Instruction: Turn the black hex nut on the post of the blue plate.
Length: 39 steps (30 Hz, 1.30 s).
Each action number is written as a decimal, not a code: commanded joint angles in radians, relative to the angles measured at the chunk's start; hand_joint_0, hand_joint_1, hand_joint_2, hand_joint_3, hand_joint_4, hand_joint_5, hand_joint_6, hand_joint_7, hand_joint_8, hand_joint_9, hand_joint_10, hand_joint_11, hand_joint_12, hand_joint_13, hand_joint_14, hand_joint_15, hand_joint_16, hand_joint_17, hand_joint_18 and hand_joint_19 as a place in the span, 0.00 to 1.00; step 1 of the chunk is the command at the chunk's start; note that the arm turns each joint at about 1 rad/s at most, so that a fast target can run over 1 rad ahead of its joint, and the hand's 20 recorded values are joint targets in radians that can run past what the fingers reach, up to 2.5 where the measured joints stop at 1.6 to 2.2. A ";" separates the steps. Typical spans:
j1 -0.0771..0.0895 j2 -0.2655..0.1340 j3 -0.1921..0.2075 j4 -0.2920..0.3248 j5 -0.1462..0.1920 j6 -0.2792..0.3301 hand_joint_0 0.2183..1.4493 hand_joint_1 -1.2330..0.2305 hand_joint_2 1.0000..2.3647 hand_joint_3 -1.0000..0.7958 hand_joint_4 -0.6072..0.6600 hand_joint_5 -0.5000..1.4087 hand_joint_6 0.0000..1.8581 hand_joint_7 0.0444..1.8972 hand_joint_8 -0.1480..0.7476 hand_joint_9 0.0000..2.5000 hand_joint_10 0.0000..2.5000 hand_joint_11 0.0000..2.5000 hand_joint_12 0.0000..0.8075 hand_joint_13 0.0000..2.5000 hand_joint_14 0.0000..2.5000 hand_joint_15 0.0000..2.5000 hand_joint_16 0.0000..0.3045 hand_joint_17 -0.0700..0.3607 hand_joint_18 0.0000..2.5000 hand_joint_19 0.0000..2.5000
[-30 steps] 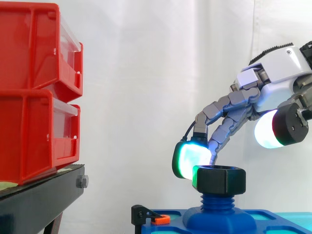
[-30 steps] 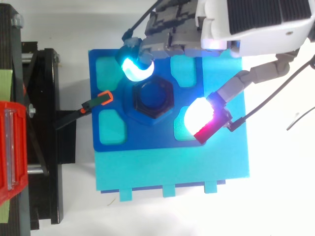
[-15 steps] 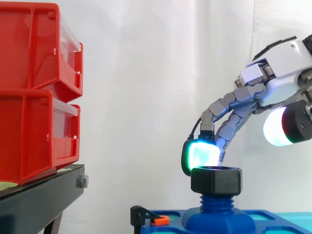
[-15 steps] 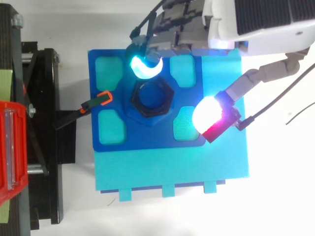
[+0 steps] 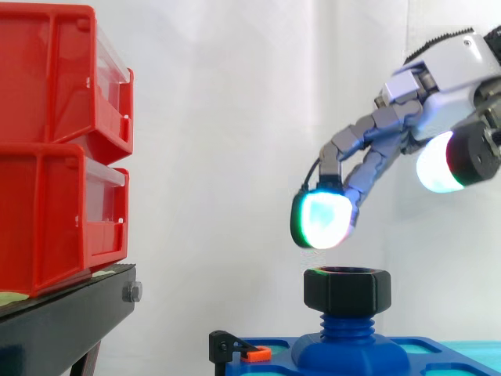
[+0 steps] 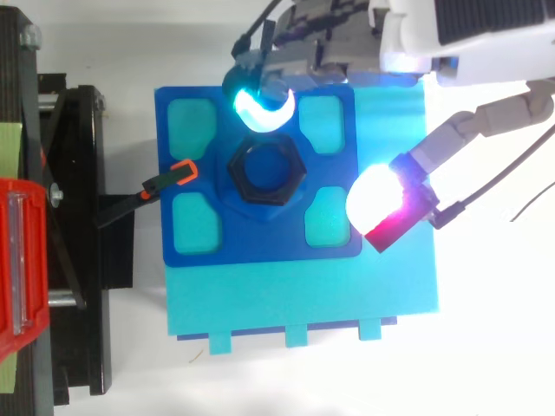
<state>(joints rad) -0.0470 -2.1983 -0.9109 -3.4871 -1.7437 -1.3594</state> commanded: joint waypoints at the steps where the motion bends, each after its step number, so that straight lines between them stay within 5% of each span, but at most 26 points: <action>1: 0.003 0.000 0.024 0.000 0.001 0.002 0.20 0.53 0.00 0.28 0.63 0.17 0.27 0.55 0.38 0.20 0.00 0.10 0.41 0.22 0.00 0.12 0.15 0.39 0.13 0.12; 14: 0.013 -0.014 0.015 0.054 0.004 0.051 0.20 0.49 0.00 0.28 0.61 0.16 0.27 0.51 0.38 0.20 0.00 0.10 0.40 0.22 0.00 0.12 0.15 0.39 0.13 0.13; 22: 0.039 -0.018 -0.074 0.189 0.004 0.092 0.20 0.45 0.00 0.28 0.61 0.16 0.27 0.51 0.37 0.20 0.00 0.11 0.40 0.22 0.00 0.12 0.15 0.39 0.13 0.12; 39: 0.042 -0.034 -0.074 0.177 0.000 0.083 0.20 0.48 0.00 0.28 0.62 0.16 0.27 0.52 0.37 0.20 0.00 0.10 0.40 0.22 0.01 0.12 0.14 0.39 0.13 0.13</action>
<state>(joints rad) -0.0023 -2.2317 -0.9846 -3.3081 -1.7437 -1.2715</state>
